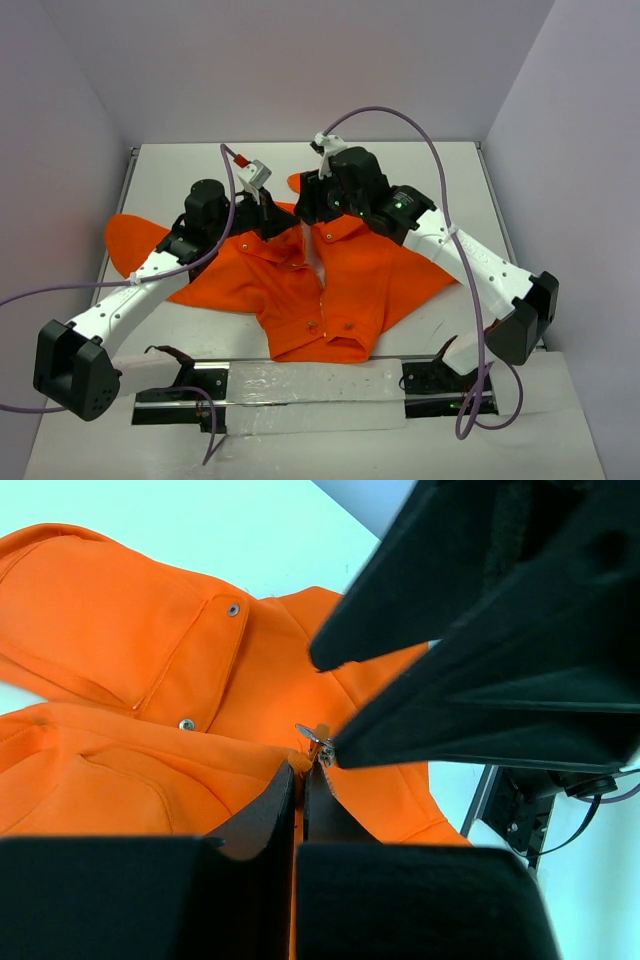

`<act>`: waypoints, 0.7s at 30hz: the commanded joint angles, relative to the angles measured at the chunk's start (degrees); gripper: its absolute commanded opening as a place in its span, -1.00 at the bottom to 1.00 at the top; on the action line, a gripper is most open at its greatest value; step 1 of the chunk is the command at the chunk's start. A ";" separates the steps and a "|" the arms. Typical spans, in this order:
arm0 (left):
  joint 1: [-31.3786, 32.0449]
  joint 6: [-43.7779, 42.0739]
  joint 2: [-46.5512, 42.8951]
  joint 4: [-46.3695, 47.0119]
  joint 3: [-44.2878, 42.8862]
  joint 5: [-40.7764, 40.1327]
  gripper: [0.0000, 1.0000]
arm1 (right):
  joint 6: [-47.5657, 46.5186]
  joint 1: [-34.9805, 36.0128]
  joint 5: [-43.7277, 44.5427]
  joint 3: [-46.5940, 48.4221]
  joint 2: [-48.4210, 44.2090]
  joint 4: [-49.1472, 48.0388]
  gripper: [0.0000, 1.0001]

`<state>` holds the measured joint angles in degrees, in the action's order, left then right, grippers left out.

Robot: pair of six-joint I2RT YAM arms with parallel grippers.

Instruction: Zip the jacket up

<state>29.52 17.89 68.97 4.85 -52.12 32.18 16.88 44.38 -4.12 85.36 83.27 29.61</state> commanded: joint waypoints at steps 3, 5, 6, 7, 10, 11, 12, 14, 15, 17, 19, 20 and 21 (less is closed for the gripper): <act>0.17 -0.42 -2.44 0.43 -2.02 1.30 -1.00 | 0.23 0.36 6.75 3.55 2.31 1.82 0.08; 0.19 -0.49 -2.46 0.34 -2.00 1.21 -1.00 | 0.06 0.44 6.71 3.76 2.79 2.40 0.08; 0.17 -0.49 -2.53 0.34 -1.94 1.18 -1.00 | -0.03 0.48 6.60 3.71 2.88 2.47 0.08; 0.10 -0.49 -2.53 0.34 -1.93 1.04 -1.00 | -0.10 0.62 6.66 3.50 2.95 2.47 0.08; 0.19 -0.49 -2.49 0.20 -1.93 1.16 -1.00 | 0.29 0.62 8.42 2.83 2.33 2.70 0.06; 0.19 -0.49 -2.44 0.25 -1.93 1.21 -1.00 | 0.68 0.62 9.80 2.54 1.99 2.99 0.04; 0.19 -0.49 -2.53 0.25 -1.93 1.21 -1.00 | 0.87 0.62 10.95 2.44 1.72 3.26 0.01; 0.18 -0.65 -2.44 0.01 -2.01 1.05 -1.00 | 1.20 0.62 14.13 2.36 1.23 4.37 -0.02; 0.19 -0.66 -2.44 -0.09 -2.10 1.04 -1.00 | 1.22 0.62 14.94 2.36 0.96 4.72 -0.02; 0.19 -0.95 -2.46 -0.41 -2.18 0.84 -1.00 | 0.53 0.62 15.65 2.15 0.41 5.56 -0.06; 0.10 -1.10 -2.62 -0.54 -2.20 0.69 -1.00 | 0.05 0.62 15.36 1.71 -0.31 5.87 -0.10; 0.16 -1.10 -2.62 -0.54 -2.20 0.63 -1.00 | -0.07 0.62 14.99 1.54 -0.48 5.90 -0.10; 0.19 -1.10 -2.66 -0.45 -2.20 0.55 -1.00 | -0.28 0.57 13.97 1.29 -0.80 5.76 -0.10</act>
<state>29.54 17.73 68.14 3.16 -52.12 32.16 17.43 44.86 8.39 86.20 85.75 34.62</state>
